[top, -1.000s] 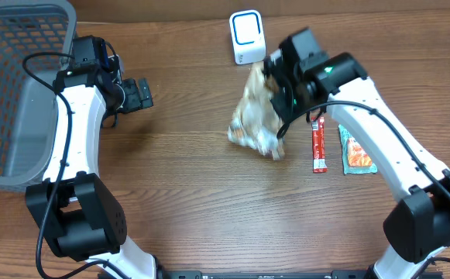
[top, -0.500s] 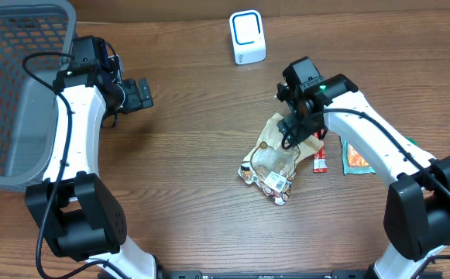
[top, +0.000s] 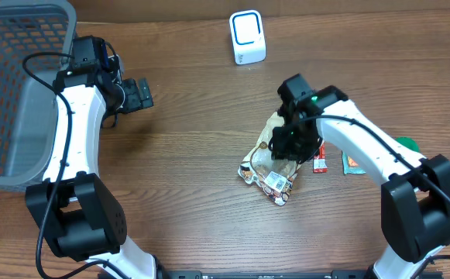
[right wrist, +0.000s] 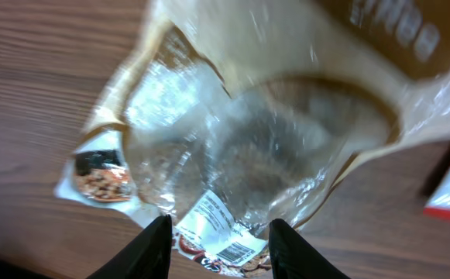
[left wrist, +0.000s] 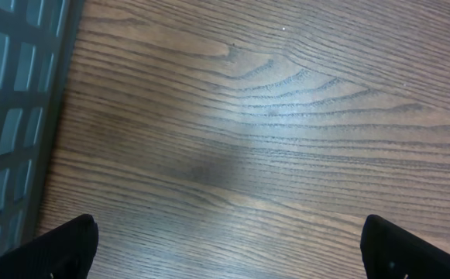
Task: Scan the item barcode
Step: 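Carry the PanTree bag right and lower it beside the red stick, then open the right gripper and release the bag onto the pile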
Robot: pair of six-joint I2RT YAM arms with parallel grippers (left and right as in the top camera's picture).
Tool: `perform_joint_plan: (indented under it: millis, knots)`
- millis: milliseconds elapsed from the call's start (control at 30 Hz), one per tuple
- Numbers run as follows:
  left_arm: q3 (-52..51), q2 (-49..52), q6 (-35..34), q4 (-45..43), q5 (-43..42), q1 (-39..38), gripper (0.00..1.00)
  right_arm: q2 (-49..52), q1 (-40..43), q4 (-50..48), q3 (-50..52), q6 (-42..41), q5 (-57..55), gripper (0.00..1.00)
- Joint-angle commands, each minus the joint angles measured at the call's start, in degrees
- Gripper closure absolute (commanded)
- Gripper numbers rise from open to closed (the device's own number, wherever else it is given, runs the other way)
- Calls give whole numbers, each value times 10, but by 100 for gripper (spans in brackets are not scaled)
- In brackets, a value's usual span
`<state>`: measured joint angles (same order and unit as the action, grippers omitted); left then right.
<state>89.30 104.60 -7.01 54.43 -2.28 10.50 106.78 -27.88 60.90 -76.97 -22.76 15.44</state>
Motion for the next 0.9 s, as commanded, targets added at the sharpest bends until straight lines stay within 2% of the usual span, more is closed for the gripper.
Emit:
perform_joint_plan:
  millis: [0, 100, 267, 467, 667, 867]
  knots:
    - [12, 2, 10, -1, 2, -3, 0, -2, -14, -15, 34, -92, -29, 58]
    - [12, 2, 10, -1, 2, -3, 0, -2, -26, -46, 68, -119, -51, 58]
    - [12, 2, 10, -1, 2, -3, 0, -2, -32, -106, 99, -120, -116, 58]
    - [12, 2, 10, -1, 2, -3, 0, -2, -29, -130, 99, -112, -250, 59]
    - [12, 2, 10, -1, 2, -3, 0, -2, -16, -130, 99, -94, -309, 63]
    - [12, 2, 10, -1, 2, -3, 0, -2, -1, -122, 99, 34, -311, 63]
